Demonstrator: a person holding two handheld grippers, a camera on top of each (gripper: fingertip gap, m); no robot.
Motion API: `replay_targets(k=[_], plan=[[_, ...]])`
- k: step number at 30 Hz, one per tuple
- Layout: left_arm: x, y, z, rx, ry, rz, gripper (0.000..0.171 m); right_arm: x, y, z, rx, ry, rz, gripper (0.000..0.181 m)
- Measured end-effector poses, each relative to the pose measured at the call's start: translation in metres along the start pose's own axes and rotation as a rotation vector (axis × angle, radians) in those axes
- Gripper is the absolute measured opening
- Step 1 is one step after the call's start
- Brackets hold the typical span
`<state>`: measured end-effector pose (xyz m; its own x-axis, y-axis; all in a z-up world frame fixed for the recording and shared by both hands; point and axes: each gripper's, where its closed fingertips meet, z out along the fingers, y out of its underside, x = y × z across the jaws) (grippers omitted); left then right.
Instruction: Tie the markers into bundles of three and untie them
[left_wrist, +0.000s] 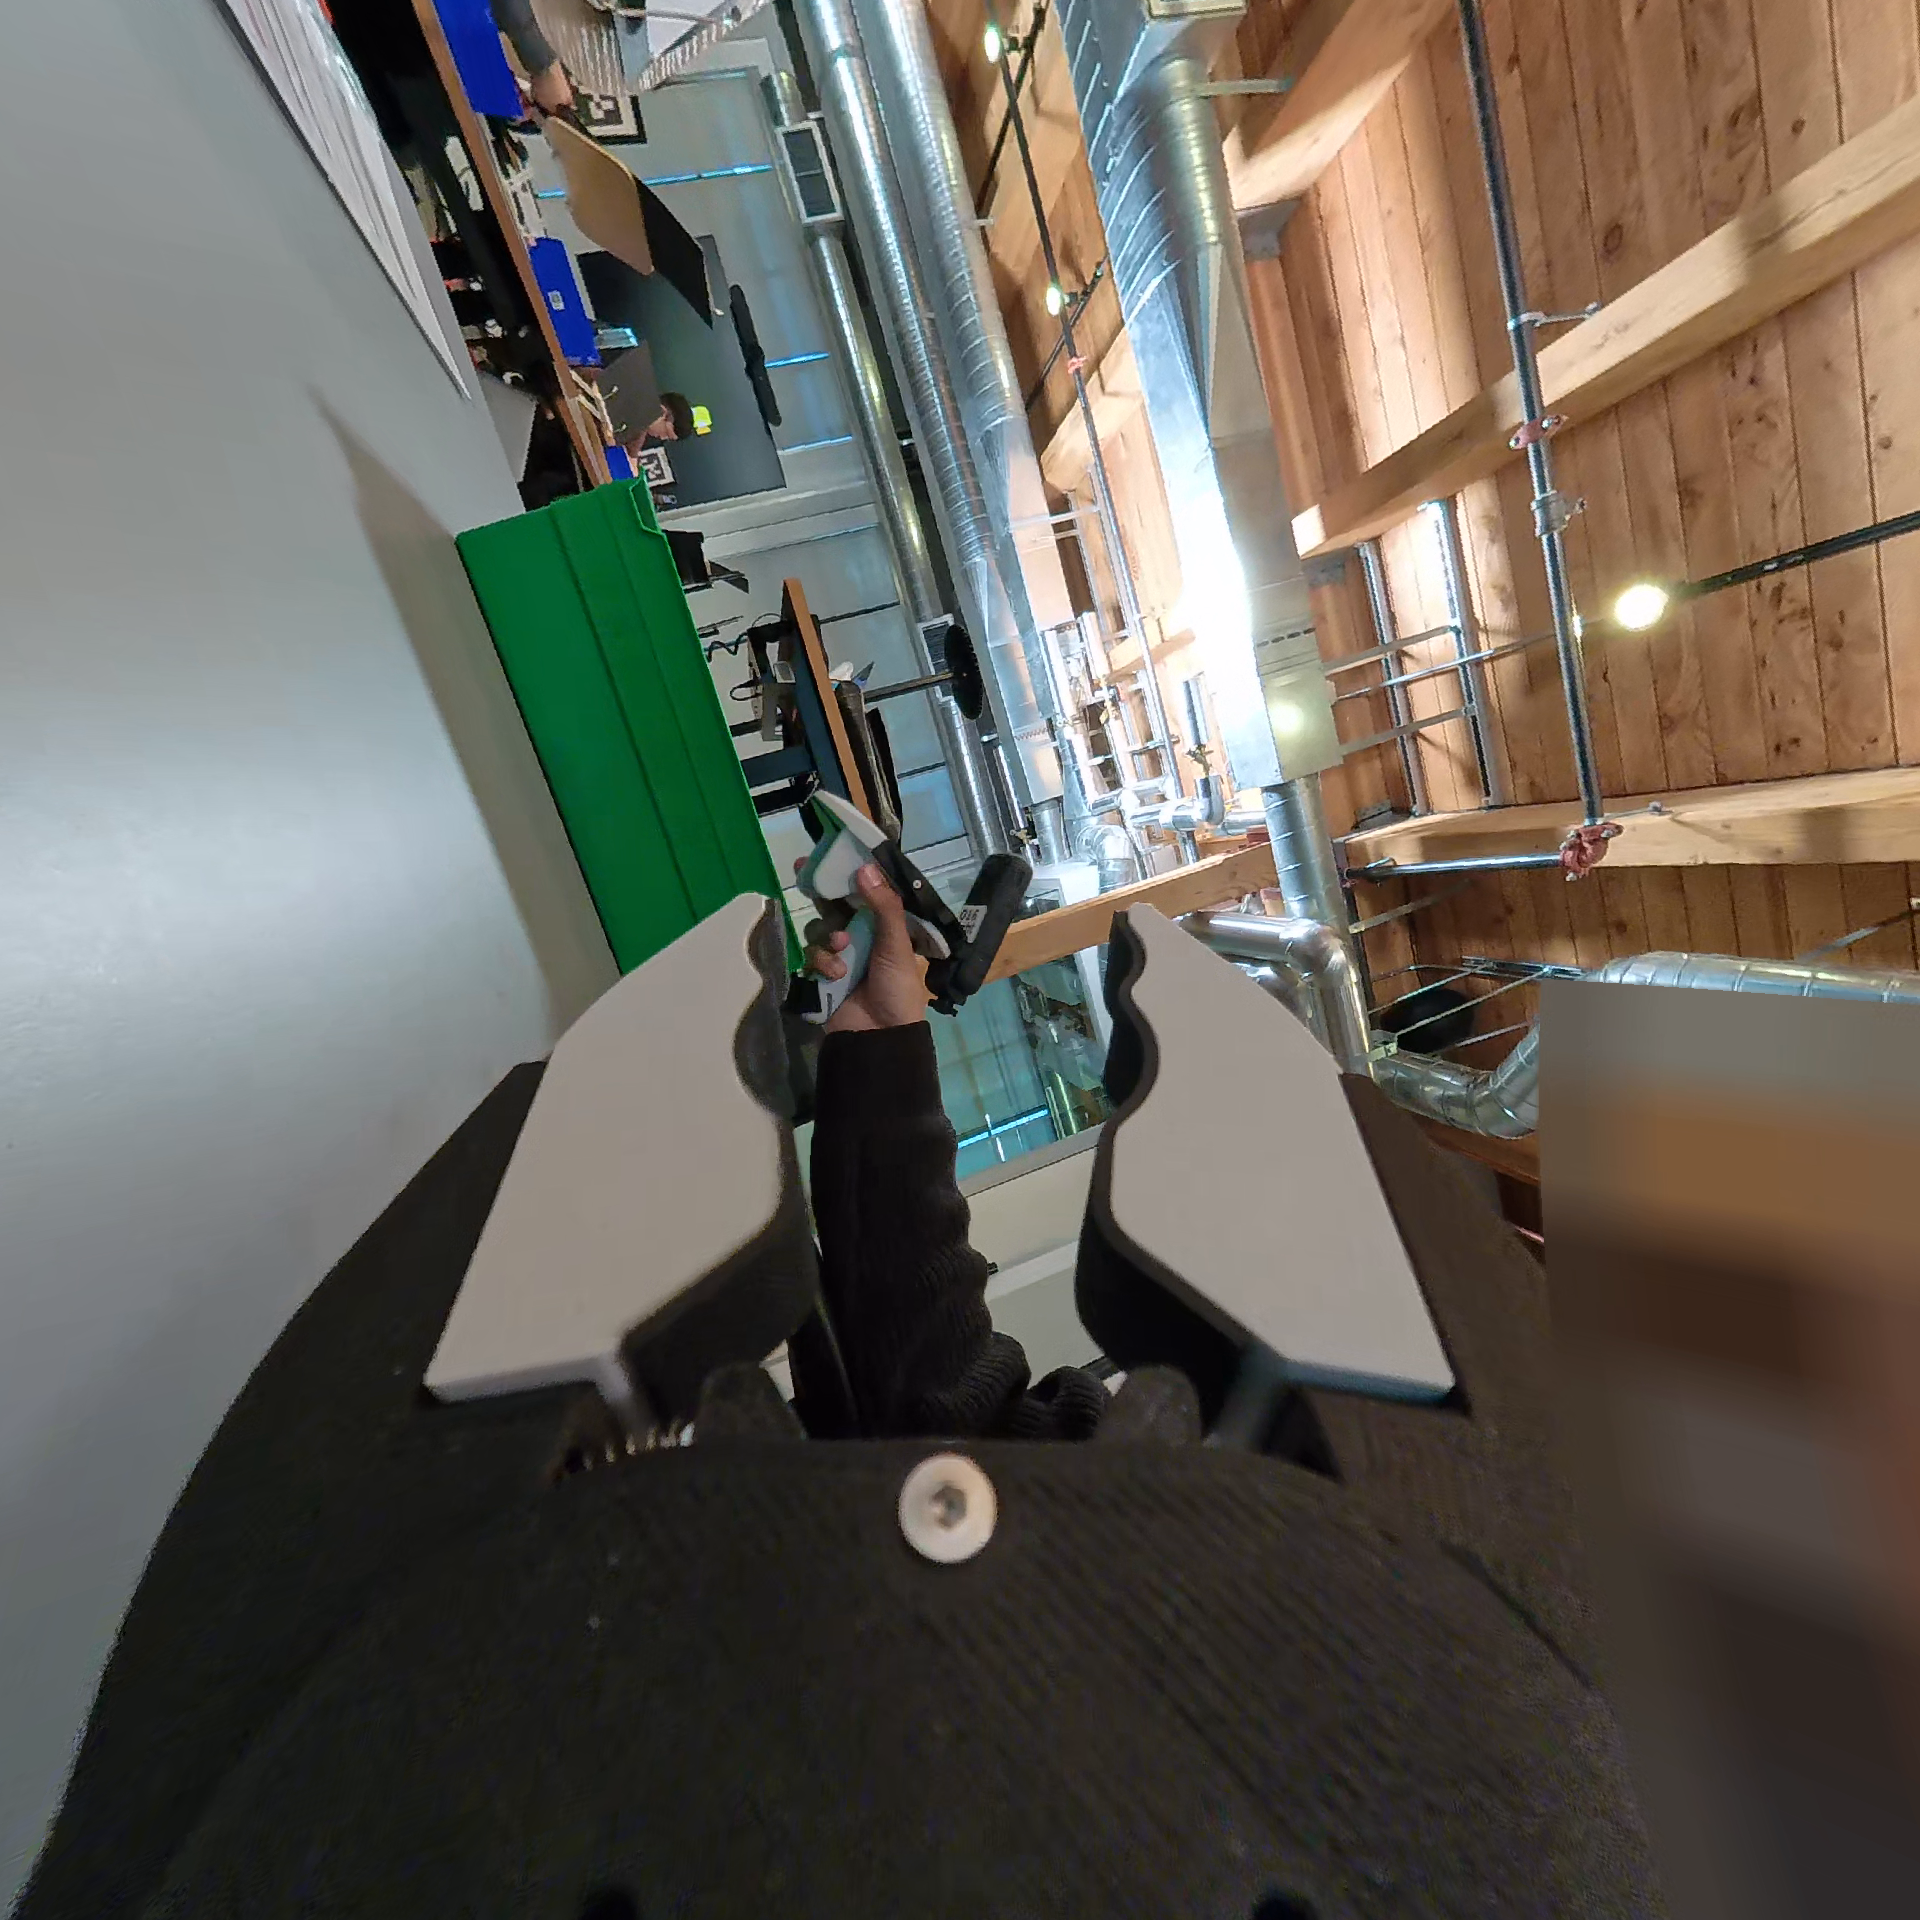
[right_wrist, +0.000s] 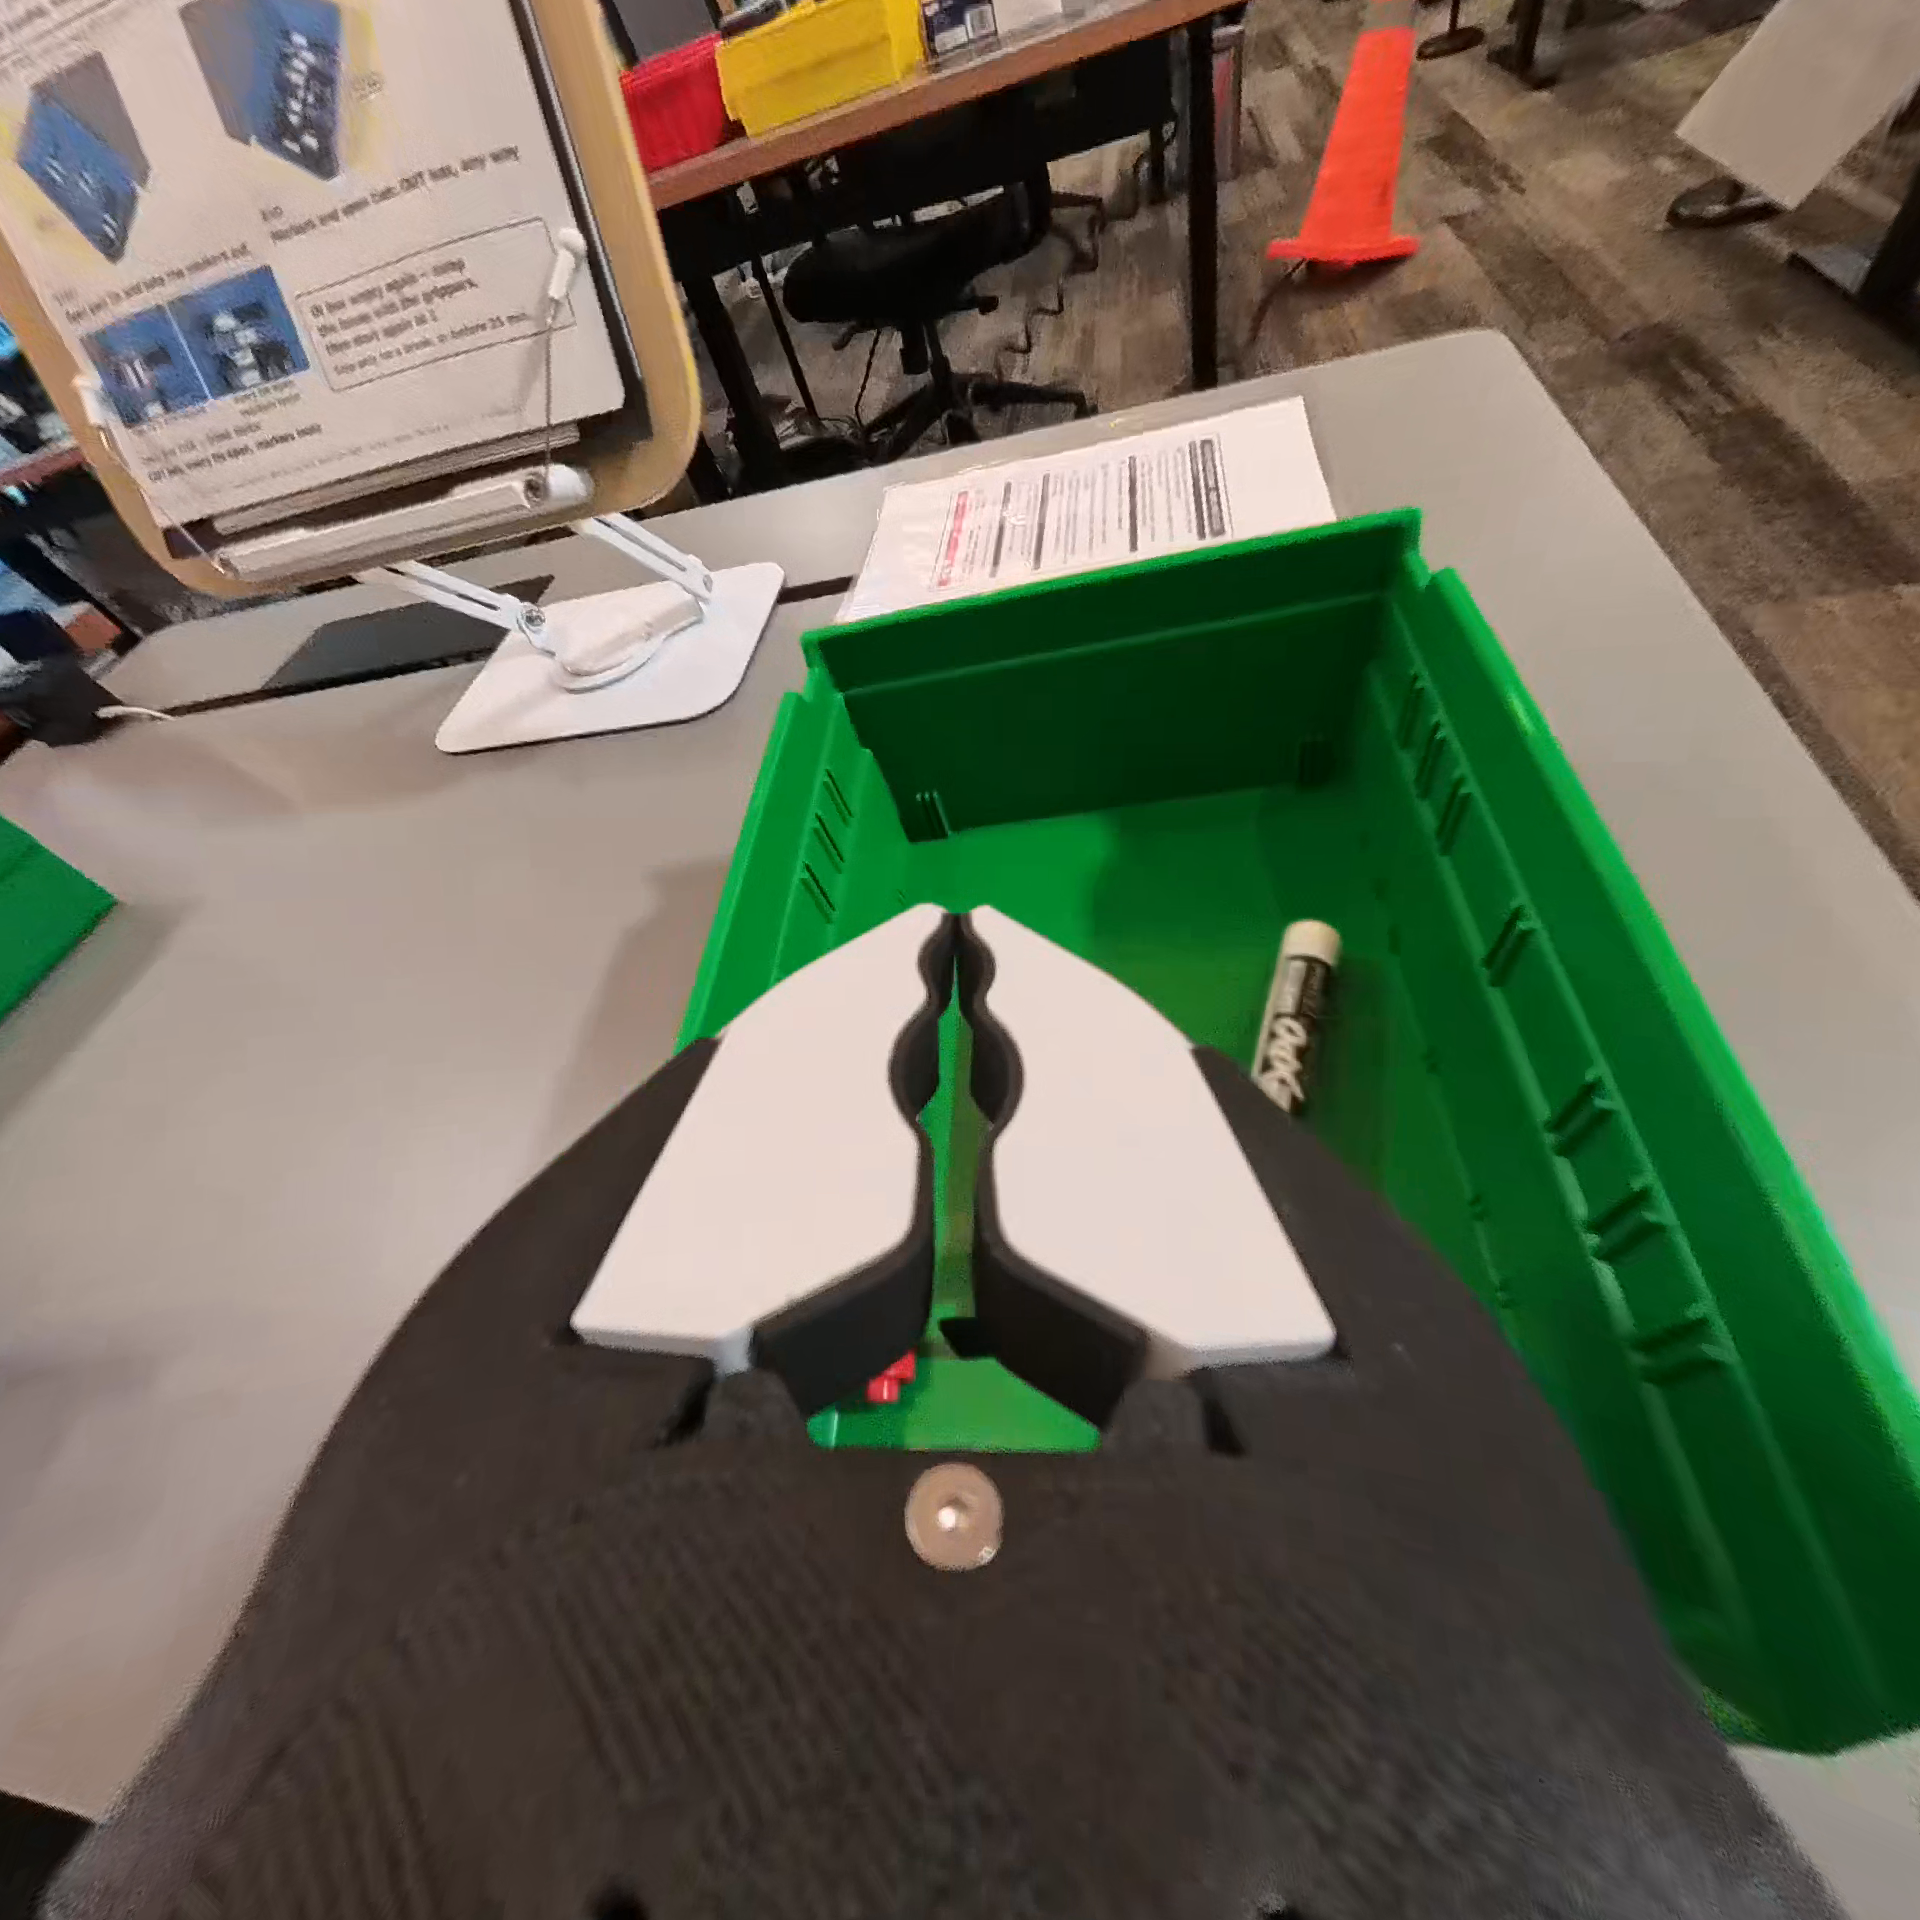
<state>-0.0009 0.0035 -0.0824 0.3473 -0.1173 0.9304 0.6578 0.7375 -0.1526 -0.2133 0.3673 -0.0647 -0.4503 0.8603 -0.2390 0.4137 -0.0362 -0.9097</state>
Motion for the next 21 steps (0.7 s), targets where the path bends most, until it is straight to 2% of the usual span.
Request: replay_targets(k=[4, 7, 11, 13, 15, 16, 21], plan=[[0.001, 0.002, 0.001, -0.014, -0.004, 0.017, 0.059, -0.015, -0.002, 0.003, -0.07, 0.122, -0.256, 0.009], [0.011, 0.001, 0.0, -0.001, 0.045, 0.045, 0.037, -0.032, -0.013, 0.002, -0.089, 0.278, -0.52, 0.016], [0.016, 0.006, 0.001, -0.034, 0.055, 0.084, 0.027, -0.051, -0.026, -0.004, -0.093, 0.457, -0.816, 0.016], [0.02, 0.011, 0.002, -0.049, 0.067, 0.132, 0.018, -0.062, -0.029, -0.004, -0.053, 0.477, -0.885, 0.012], [0.027, 0.016, 0.004, -0.062, 0.064, 0.23, 0.004, -0.069, -0.029, -0.002, -0.013, 0.495, -0.924, 0.0], [0.029, 0.019, 0.004, -0.072, 0.048, 0.291, 0.0, -0.069, -0.025, 0.0, -0.03, 0.502, -0.939, 0.0], [0.033, 0.033, 0.009, -0.116, -0.03, 0.537, 0.0, -0.072, -0.016, 0.006, -0.069, 0.475, -0.922, 0.0]])
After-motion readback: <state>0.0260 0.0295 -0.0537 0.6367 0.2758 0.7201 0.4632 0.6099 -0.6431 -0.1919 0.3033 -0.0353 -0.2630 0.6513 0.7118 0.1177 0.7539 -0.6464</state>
